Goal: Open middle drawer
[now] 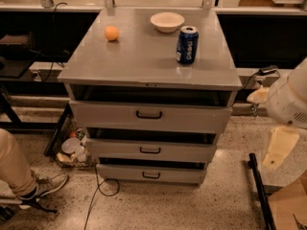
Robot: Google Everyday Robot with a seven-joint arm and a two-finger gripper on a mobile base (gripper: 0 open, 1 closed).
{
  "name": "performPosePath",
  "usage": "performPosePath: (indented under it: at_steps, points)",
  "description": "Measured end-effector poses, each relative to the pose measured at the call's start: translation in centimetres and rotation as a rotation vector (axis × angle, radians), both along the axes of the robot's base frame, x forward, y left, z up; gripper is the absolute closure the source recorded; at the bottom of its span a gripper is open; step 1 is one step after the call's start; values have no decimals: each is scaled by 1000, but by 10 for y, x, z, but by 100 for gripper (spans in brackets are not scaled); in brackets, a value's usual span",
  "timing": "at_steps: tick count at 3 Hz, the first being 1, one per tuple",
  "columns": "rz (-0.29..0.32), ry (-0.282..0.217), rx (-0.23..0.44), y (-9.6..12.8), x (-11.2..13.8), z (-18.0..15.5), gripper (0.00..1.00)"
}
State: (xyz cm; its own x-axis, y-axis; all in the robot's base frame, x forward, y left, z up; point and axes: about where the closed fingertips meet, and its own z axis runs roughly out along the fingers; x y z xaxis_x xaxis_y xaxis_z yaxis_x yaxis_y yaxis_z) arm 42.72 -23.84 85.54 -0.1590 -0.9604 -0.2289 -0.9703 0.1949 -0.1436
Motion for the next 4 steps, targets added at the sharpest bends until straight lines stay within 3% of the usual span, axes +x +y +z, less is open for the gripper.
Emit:
performPosePath:
  at_steps: [1, 2, 3, 4]
  points:
    - [67, 52, 20, -1, -9, -97, 0]
    - [120, 65, -15, 19, -17, -177, 0]
    - [114, 22, -17, 20, -12, -186, 0]
    - [113, 18, -16, 21, -11, -184, 0]
